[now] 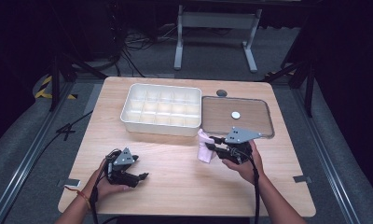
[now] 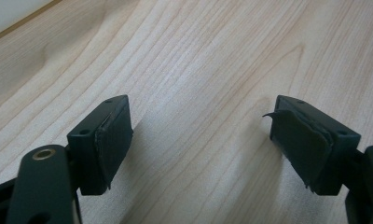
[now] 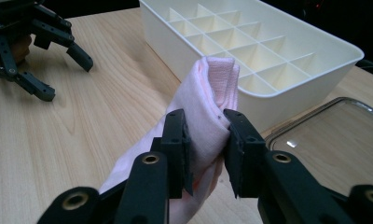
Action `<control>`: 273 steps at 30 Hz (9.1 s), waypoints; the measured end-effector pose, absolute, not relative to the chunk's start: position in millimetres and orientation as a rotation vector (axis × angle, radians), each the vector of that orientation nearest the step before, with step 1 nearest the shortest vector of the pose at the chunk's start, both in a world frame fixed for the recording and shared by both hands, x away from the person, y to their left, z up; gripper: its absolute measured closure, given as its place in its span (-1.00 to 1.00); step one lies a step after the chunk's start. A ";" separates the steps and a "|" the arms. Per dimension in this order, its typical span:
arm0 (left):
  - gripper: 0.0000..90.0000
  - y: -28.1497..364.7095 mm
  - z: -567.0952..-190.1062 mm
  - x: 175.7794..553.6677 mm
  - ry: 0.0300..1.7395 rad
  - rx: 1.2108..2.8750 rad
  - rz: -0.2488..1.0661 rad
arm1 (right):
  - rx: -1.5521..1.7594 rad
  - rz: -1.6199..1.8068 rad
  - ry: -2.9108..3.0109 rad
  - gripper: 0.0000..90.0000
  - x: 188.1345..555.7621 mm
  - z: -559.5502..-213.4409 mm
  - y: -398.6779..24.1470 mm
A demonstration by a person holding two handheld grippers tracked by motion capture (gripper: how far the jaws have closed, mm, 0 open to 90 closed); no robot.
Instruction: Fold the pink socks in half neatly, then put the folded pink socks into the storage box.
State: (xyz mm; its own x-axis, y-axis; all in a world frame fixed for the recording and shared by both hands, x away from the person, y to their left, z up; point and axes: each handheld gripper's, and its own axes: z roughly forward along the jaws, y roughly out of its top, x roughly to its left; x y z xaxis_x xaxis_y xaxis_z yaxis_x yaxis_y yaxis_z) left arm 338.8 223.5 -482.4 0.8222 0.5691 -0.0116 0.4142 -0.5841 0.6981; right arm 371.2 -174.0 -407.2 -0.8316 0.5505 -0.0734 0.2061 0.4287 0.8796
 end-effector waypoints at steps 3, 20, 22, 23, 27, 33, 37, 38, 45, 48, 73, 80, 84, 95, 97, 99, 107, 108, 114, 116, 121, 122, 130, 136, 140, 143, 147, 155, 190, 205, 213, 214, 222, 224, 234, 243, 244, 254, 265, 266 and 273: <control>-0.54 223.3 -482.5 338.9 0.719 2.275 0.275 | 0.646 1.379 2.314 0.59 373.0 -401.9 -176.1; -0.54 223.3 -482.5 338.9 0.719 2.275 0.275 | 0.627 1.376 2.247 0.59 383.5 -378.5 -170.5; -0.54 223.2 -482.5 338.8 0.720 2.275 0.274 | 0.630 1.372 2.245 0.59 384.4 -376.8 -170.1; -0.54 223.3 -482.5 338.9 0.719 2.275 0.275 | 0.633 1.372 2.244 0.59 385.3 -375.7 -170.1; -0.54 223.3 -482.5 338.9 0.719 2.275 0.275 | 0.633 1.369 2.231 0.59 390.7 -371.2 -169.7; -0.54 223.3 -482.5 338.8 0.719 2.275 0.275 | 0.636 1.374 2.221 0.59 398.2 -370.4 -168.4; -0.54 223.2 -482.4 338.9 0.721 2.276 0.275 | 0.649 1.371 2.205 0.59 404.2 -368.8 -168.9; -0.55 223.1 -482.5 339.1 0.721 2.275 0.274 | 0.648 1.371 2.202 0.59 405.5 -368.5 -169.1; -0.55 222.8 -482.6 338.6 0.724 2.272 0.277 | 0.663 1.345 2.179 0.59 418.9 -368.3 -164.6; -0.55 222.8 -482.6 338.6 0.725 2.272 0.277 | 0.667 1.343 2.172 0.59 424.8 -367.8 -160.9; -0.55 223.5 -482.4 338.1 0.719 2.278 0.276 | 0.622 1.115 2.195 0.59 465.5 -379.3 -110.7; -0.55 223.7 -482.3 337.8 0.717 2.279 0.272 | 0.650 1.052 2.200 0.59 475.6 -385.2 -104.8; -0.55 223.5 -482.6 337.7 0.717 2.276 0.275 | 0.643 1.036 2.203 0.59 478.0 -388.3 -101.9; -0.55 223.6 -482.5 337.7 0.717 2.276 0.274 | 0.634 1.000 2.231 0.59 481.2 -394.6 -100.0; -0.55 223.6 -482.5 337.6 0.717 2.277 0.273 | 0.630 0.996 2.235 0.59 480.3 -395.4 -99.4; -0.55 223.5 -482.6 337.5 0.720 2.275 0.273 | 0.623 0.991 2.241 0.59 479.9 -396.7 -99.0; -0.55 223.6 -482.5 337.6 0.718 2.276 0.274 | 0.604 0.992 2.252 0.59 478.7 -401.6 -99.4; -0.55 223.5 -482.6 337.5 0.720 2.275 0.273 | 0.601 0.983 2.250 0.59 478.7 -401.7 -99.3; -0.55 223.2 -482.7 337.1 0.726 2.270 0.272 | 0.613 0.972 2.229 0.59 483.0 -401.5 -98.8; -0.55 223.2 -482.7 337.1 0.726 2.270 0.272 | 0.604 0.950 2.218 0.59 483.3 -402.5 -95.8; -0.55 223.2 -482.8 337.1 0.725 2.269 0.273 | 0.597 0.934 2.220 0.59 482.1 -408.0 -91.5; -0.55 223.2 -482.9 337.0 0.725 2.269 0.273 | 0.589 0.935 2.222 0.59 481.3 -409.2 -90.6; -0.55 223.4 -482.7 337.2 0.722 2.273 0.274 | 0.560 0.967 2.264 0.58 475.4 -413.9 -90.2; -0.55 223.2 -482.8 337.0 0.725 2.269 0.273 | 0.554 0.994 2.335 0.56 473.9 -415.6 -94.5; -0.55 223.2 -482.9 337.0 0.725 2.269 0.273 | 0.560 1.015 2.375 0.57 475.7 -413.8 -97.4; -0.55 223.2 -482.9 337.0 0.725 2.269 0.273 | 0.576 1.027 2.414 0.57 478.8 -411.3 -99.1; -0.55 223.2 -482.8 337.0 0.724 2.270 0.273 | 0.585 0.967 2.496 0.58 483.9 -410.6 -97.8; -0.56 223.4 -482.8 337.4 0.719 2.271 0.270 | 0.633 0.874 2.585 0.59 493.6 -410.1 -91.6; -0.57 223.2 -482.1 337.0 0.722 2.280 0.273 | 0.777 0.886 2.667 0.30 505.3 -385.5 -90.5; -0.57 222.9 -482.6 336.9 0.723 2.274 0.276 | 0.767 0.645 2.766 0.76 518.5 -403.6 -74.3; -0.57 223.0 -482.6 337.0 0.722 2.274 0.277 | 0.743 0.548 2.804 0.78 520.9 -411.2 -66.9; -0.57 223.0 -482.6 336.9 0.723 2.275 0.276 | 0.749 0.529 2.811 0.78 521.4 -412.7 -65.9; -0.57 222.9 -482.6 336.9 0.723 2.274 0.277 | 0.761 0.476 2.835 0.78 525.5 -415.0 -61.8; -0.57 223.0 -482.6 337.0 0.723 2.274 0.277 | 0.772 0.466 2.840 0.78 525.1 -416.8 -60.3; -0.59 221.5 -482.8 337.9 0.723 2.273 0.274 | 0.766 0.436 2.845 0.78 526.3 -420.1 -58.0; -0.59 221.4 -482.9 337.8 0.723 2.273 0.273 | 0.744 0.474 2.832 0.73 523.7 -419.6 -60.2; -0.59 221.4 -482.9 337.8 0.723 2.273 0.273 | 0.744 0.474 2.832 0.73 523.7 -419.6 -60.2; -0.59 221.4 -482.9 337.7 0.724 2.272 0.273 | 0.778 0.587 2.799 0.54 517.1 -410.6 -69.3; -0.59 221.4 -482.9 337.7 0.724 2.272 0.273 | 0.774 0.717 2.743 0.56 508.3 -398.0 -76.3; -0.59 221.5 -482.8 337.7 0.723 2.274 0.274 | 0.772 0.733 2.733 0.55 506.5 -396.0 -76.8; -0.59 221.6 -482.6 337.7 0.723 2.276 0.272 | 0.740 0.787 2.699 0.52 497.7 -386.7 -80.7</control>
